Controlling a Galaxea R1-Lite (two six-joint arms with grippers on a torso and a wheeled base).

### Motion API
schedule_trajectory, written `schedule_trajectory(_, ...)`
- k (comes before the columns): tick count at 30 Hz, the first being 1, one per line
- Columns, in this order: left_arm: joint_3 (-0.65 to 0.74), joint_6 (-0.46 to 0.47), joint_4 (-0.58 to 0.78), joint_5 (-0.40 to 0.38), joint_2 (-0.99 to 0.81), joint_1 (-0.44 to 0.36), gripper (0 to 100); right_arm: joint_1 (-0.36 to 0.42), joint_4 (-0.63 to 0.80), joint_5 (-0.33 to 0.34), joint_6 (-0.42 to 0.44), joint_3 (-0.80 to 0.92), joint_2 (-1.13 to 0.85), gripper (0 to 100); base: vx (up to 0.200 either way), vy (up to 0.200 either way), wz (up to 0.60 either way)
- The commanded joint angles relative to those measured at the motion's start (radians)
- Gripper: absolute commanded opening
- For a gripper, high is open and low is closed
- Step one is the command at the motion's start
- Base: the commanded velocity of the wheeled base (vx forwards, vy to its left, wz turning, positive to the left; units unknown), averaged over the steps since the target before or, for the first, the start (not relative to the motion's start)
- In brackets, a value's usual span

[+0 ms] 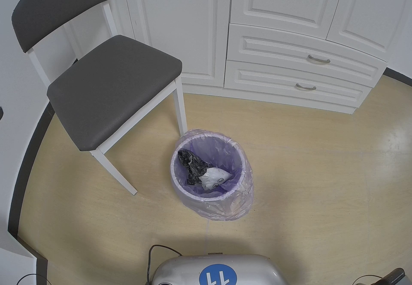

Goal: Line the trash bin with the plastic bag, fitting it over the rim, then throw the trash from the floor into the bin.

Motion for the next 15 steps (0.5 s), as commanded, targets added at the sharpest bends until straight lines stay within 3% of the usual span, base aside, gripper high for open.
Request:
schedule_trajectory(1,-0.070,-0.005,0.195,-0.011,-0.218,-0.052,100,0.004,0.214,0.008,-0.004,-0.042,-0.324,100,0.000,0.000,0.00)
schedule_trajectory(7,-0.143,-0.005,0.338,-0.001,-0.307,-0.134,100,0.080,0.255,0.008,-0.011,-0.062,-0.371,100,0.000,0.000,0.00)
schedule_trajectory(12,-0.217,-0.002,0.415,0.002,-0.363,-0.158,100,0.089,0.257,0.016,-0.021,-0.047,-0.390,100,0.000,0.000,0.00)
schedule_trajectory(15,-0.269,-0.002,0.455,0.000,-0.379,-0.174,100,0.079,0.257,0.090,-0.046,-0.042,-0.422,100,0.000,0.000,0.00)
